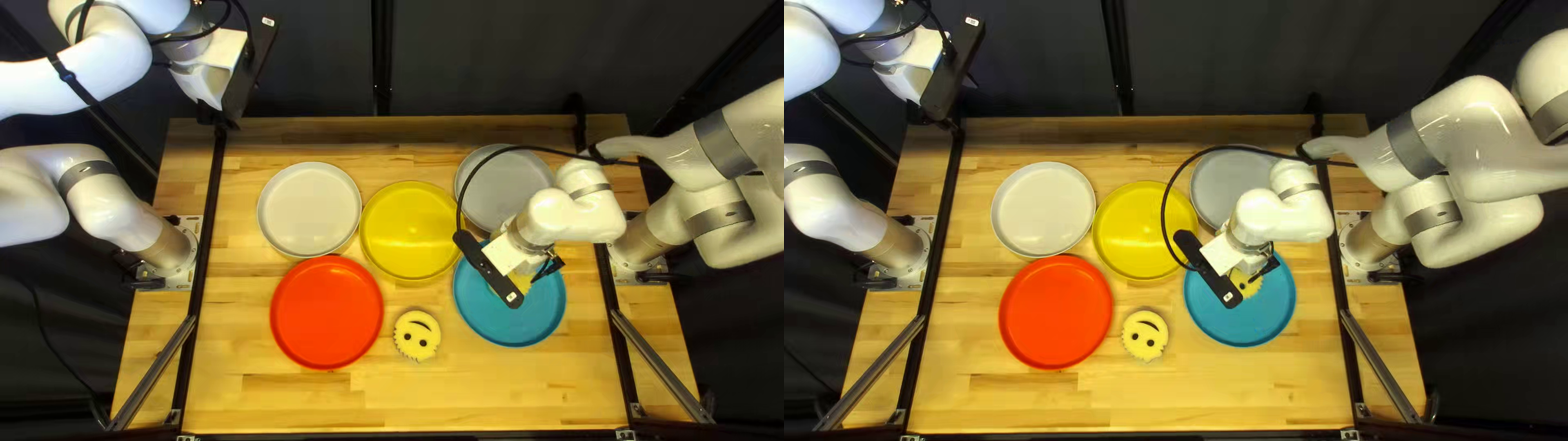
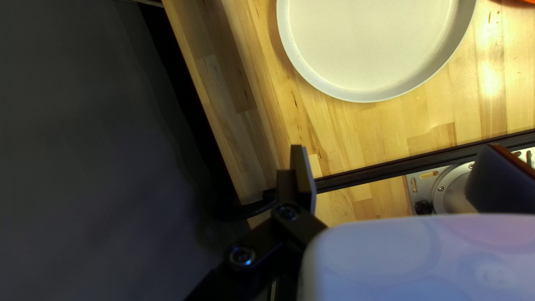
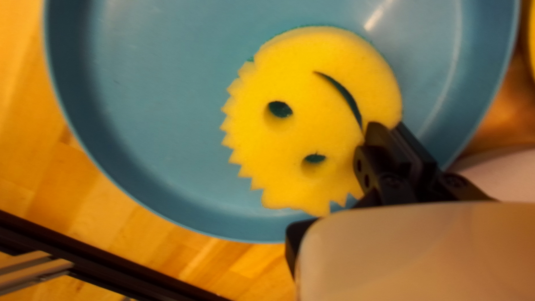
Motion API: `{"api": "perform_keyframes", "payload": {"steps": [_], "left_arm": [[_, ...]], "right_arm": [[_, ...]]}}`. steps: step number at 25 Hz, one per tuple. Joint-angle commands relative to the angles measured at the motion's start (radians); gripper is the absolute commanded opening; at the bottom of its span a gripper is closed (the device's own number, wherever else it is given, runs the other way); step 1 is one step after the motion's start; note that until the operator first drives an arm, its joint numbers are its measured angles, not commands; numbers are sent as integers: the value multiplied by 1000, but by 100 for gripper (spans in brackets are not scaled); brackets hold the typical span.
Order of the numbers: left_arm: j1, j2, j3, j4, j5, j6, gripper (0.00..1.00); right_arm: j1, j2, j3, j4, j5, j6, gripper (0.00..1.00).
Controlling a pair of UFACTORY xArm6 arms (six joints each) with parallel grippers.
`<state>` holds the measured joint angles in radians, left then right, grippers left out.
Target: Pick up sponge and scrub the plate
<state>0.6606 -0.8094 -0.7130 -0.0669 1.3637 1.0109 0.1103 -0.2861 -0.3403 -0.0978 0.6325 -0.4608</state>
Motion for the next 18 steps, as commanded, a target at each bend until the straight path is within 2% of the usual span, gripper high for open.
{"api": "perform_keyframes", "payload": {"steps": [1,5,10,14,18], "left_arm": [[0,0,0,0,0,0,100],[0,0,0,0,0,0,100],[0,0,0,0,0,0,100],[0,0,0,0,0,0,100],[0,0,0,0,0,0,100]], "right_arm": [[48,-23,28,25,-10,13,0],[166,-35,48,59,-18,72,0],[269,-43,53,68,-13,126,0],[278,-28,48,82,-16,93,0],[209,-26,62,65,-34,19,0]]}}
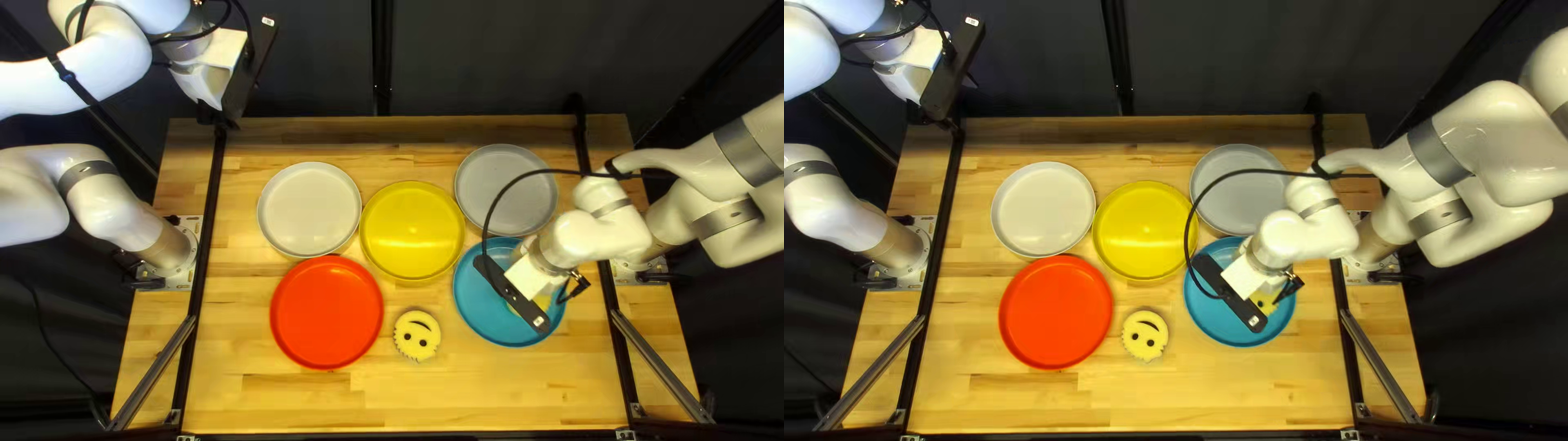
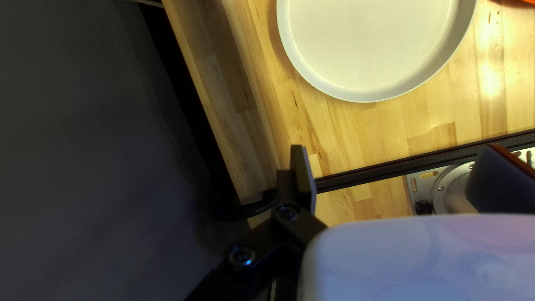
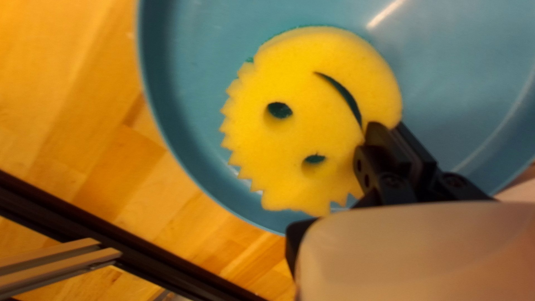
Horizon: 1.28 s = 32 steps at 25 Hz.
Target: Pick up sponge and scrub the plate
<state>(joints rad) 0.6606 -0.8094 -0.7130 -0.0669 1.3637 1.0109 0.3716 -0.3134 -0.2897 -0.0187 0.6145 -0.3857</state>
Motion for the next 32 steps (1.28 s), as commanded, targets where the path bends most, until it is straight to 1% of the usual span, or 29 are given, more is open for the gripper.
{"api": "perform_keyframes", "payload": {"steps": [1,5,9,13,15,18,23,25,29,32], "left_arm": [[0,0,0,0,0,0,100],[0,0,0,0,0,0,100],[0,0,0,0,0,0,100],[0,0,0,0,0,0,100],[0,0,0,0,0,0,100],[0,0,0,0,0,0,100],[0,0,0,0,0,0,100],[0,0,0,0,0,0,100],[0,0,0,0,0,0,100],[0,0,0,0,0,0,100]], "right_arm": [[-74,2,15,-23,-21,-73,0],[-148,3,18,-55,-35,-130,0],[-224,24,-2,-76,-45,-195,0],[-237,33,-29,-103,-32,-195,0],[-232,30,-35,-117,-21,-185,0],[-219,19,-17,-121,-20,-175,0],[-155,-23,28,-106,-5,-131,0],[-103,-43,39,-101,15,-88,0],[-31,-18,33,-96,17,-35,0],[-21,-13,30,-84,19,-40,0]]}}
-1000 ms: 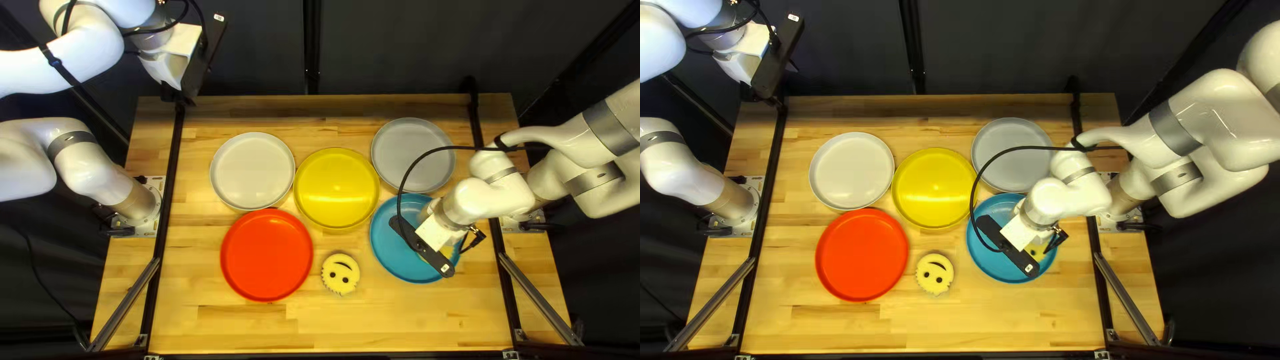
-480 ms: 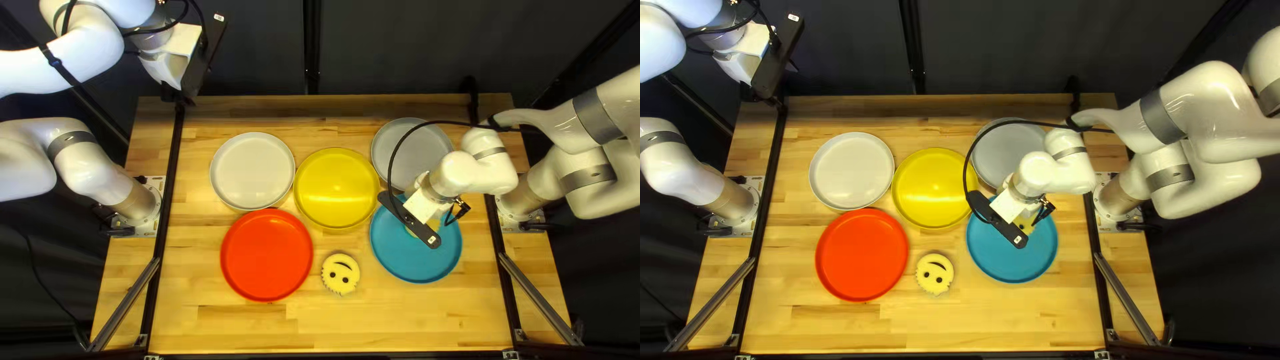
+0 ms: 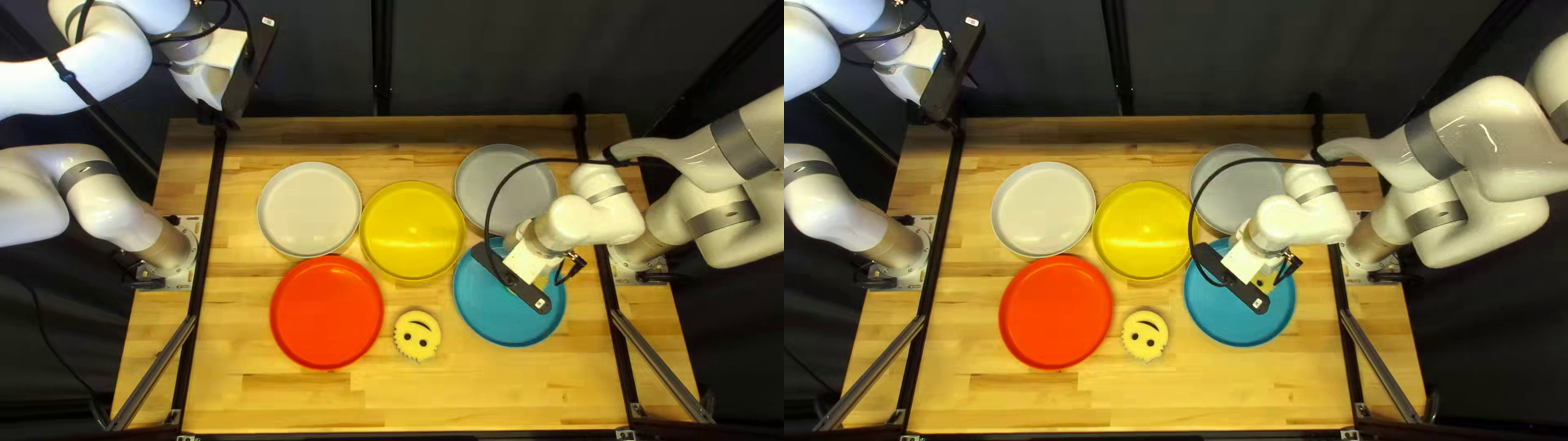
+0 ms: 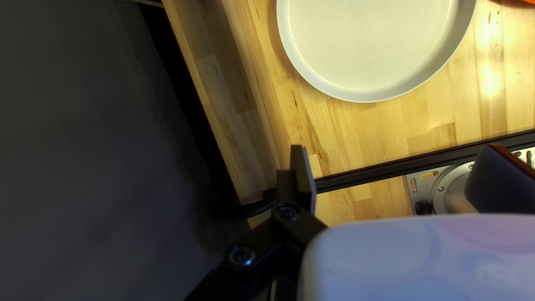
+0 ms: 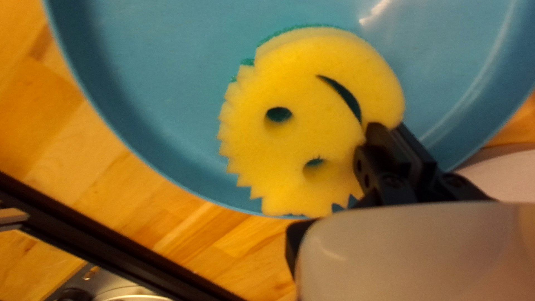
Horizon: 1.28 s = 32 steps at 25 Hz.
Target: Pick up sponge and scrub the plate
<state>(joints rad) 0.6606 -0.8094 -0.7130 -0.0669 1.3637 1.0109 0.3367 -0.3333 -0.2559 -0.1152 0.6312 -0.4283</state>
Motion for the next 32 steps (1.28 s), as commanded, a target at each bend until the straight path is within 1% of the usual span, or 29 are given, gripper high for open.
{"api": "perform_keyframes", "payload": {"steps": [1,5,6,7,9,11,13,16,18,19,20,21,23,25,26,27,32], "left_arm": [[0,0,0,0,0,0,100],[0,0,0,0,0,0,100],[0,0,0,0,0,0,100],[0,0,0,0,0,0,100],[0,0,0,0,0,0,100],[0,0,0,0,0,0,100],[0,0,0,0,0,0,100],[0,0,0,0,0,0,100],[0,0,0,0,0,0,100],[0,0,0,0,0,0,100],[0,0,0,0,0,0,100],[0,0,0,0,0,0,100],[0,0,0,0,0,0,100],[0,0,0,0,0,0,100],[0,0,0,0,0,0,100],[0,0,0,0,0,0,100],[0,0,0,0,0,0,100]], "right_arm": [[10,5,-6,18,4,-5,0],[-95,46,-65,95,13,-138,0],[-108,51,-72,108,15,-157,0],[-139,59,-91,139,25,-201,0],[-169,65,-113,172,40,-244,0],[-213,82,-152,214,62,-304,0],[-249,106,-204,248,89,-350,0],[-283,135,-278,256,131,-367,0],[-339,173,-349,270,164,-398,0],[-354,182,-364,277,171,-408,0],[-404,219,-411,303,186,-449,0],[-424,235,-431,316,193,-465,0],[-484,300,-503,358,210,-506,0],[-522,357,-559,392,211,-534,0],[-529,372,-571,401,205,-540,0],[-530,374,-561,413,183,-549,0],[-530,374,-561,413,183,-549,0]]}}
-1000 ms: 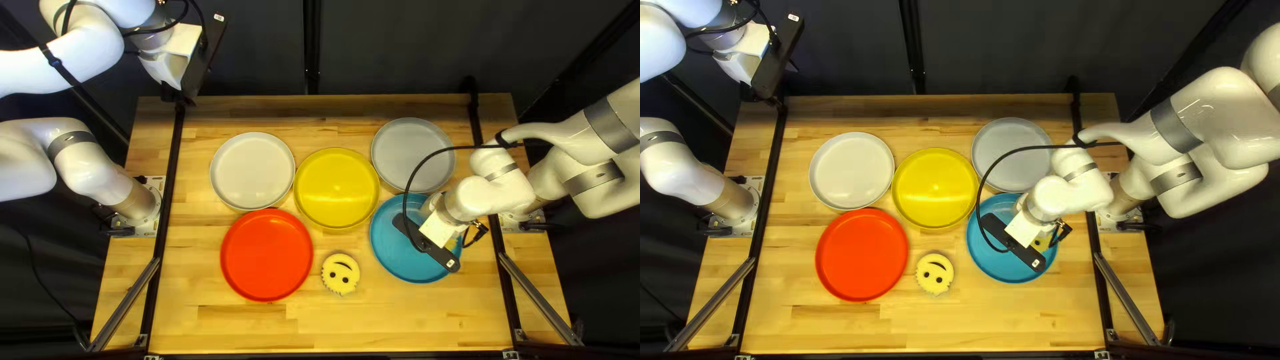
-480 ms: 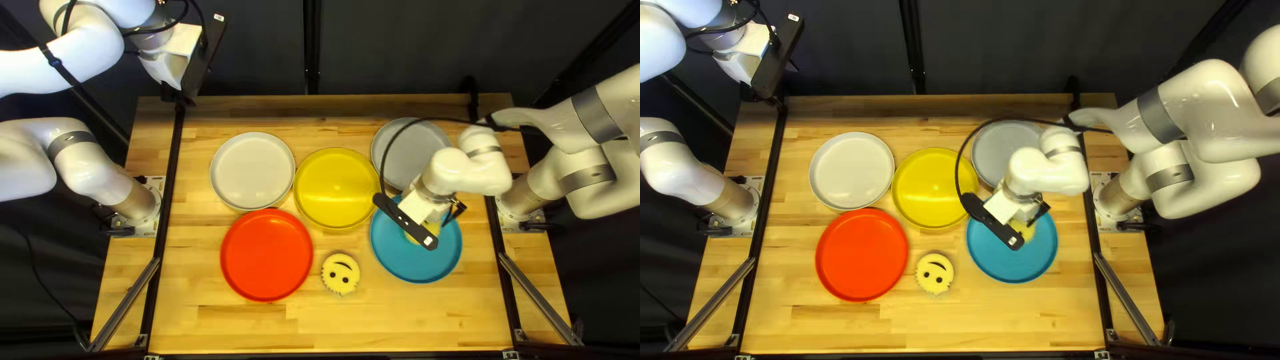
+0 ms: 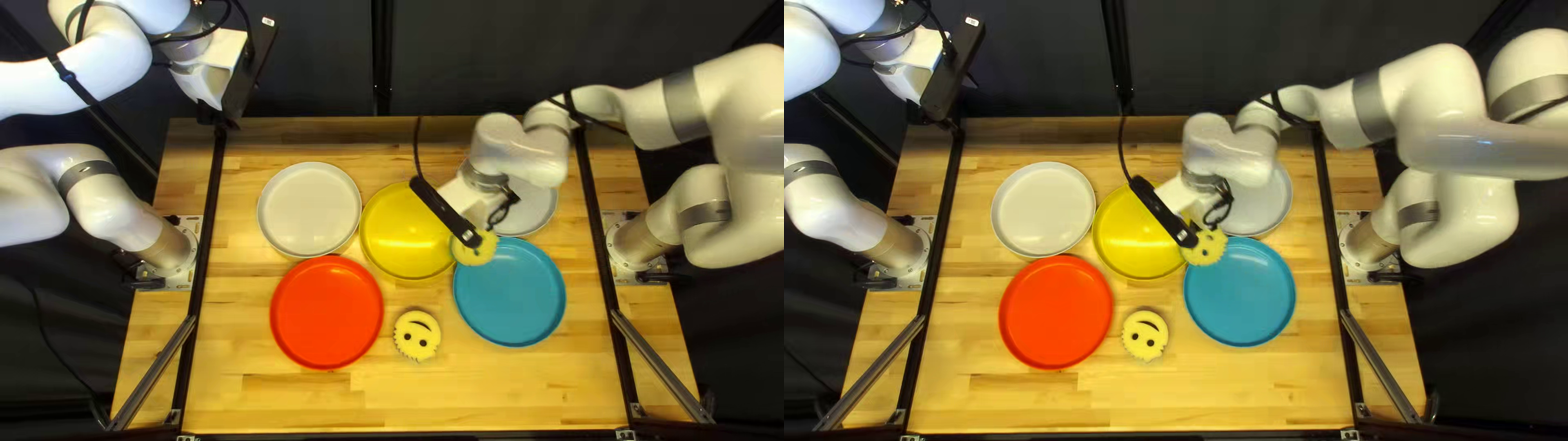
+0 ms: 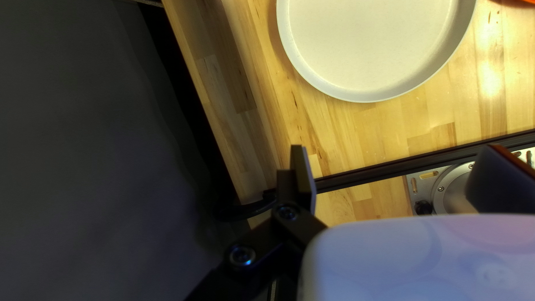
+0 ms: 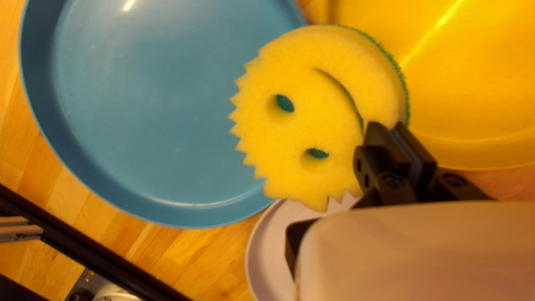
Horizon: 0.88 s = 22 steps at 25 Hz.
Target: Pick up sponge and scrub the plate
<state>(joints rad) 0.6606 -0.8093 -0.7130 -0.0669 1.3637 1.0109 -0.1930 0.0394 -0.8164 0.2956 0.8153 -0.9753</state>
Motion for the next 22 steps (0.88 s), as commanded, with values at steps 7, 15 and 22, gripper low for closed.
{"api": "perform_keyframes", "payload": {"steps": [7,15,22], "left_arm": [[0,0,0,0,0,0,100],[0,0,0,0,0,0,100],[0,0,0,0,0,0,100]], "right_arm": [[-1,1,-1,2,-1,-2,0],[8,86,-94,-25,5,37,0],[18,216,-224,-55,17,51,0]]}}
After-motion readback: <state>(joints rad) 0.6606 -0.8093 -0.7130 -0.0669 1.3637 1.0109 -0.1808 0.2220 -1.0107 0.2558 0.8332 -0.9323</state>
